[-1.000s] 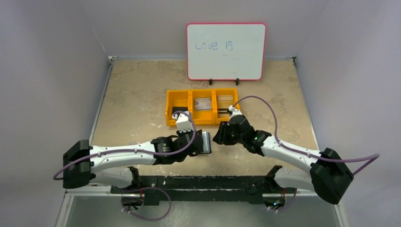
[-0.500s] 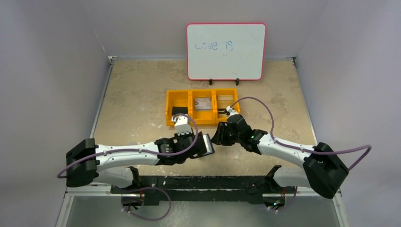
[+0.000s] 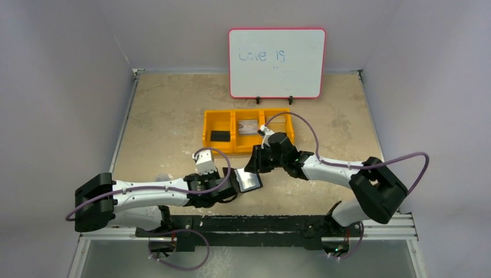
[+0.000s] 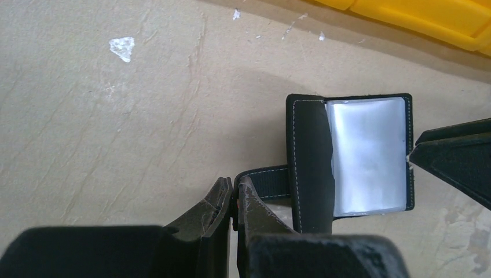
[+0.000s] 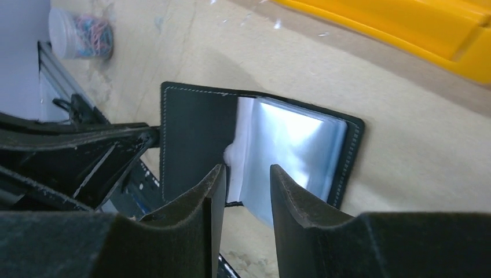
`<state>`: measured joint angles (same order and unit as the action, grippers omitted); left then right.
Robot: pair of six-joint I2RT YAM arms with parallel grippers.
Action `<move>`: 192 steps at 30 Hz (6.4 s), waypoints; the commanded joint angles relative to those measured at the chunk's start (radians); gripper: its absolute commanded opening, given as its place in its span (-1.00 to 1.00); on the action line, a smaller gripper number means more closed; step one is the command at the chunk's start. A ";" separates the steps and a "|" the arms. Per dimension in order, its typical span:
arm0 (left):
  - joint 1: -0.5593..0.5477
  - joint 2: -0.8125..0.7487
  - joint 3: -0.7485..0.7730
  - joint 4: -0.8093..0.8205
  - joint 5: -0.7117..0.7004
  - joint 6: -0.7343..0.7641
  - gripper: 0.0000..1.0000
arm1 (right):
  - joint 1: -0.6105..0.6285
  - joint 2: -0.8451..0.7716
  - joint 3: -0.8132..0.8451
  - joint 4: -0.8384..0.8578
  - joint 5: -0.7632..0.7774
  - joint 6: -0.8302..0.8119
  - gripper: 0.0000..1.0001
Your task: Take the credit cards out of the card holder
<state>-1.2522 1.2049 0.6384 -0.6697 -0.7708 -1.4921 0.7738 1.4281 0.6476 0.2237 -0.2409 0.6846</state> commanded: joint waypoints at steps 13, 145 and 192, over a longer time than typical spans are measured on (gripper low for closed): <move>-0.001 0.003 0.044 -0.082 -0.054 -0.041 -1.00 | 0.099 0.273 0.194 0.014 -0.146 -0.140 -0.43; 0.022 -0.002 -0.062 0.175 0.016 0.050 -0.01 | 0.115 0.079 0.165 -0.220 0.167 0.016 -0.17; 0.022 -0.157 -0.114 0.080 -0.065 -0.056 -0.05 | 0.125 0.110 0.116 0.064 -0.106 0.005 -0.14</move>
<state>-1.2343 1.1271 0.5549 -0.5449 -0.7666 -1.4891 0.8921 1.5455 0.7750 0.1818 -0.2726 0.6888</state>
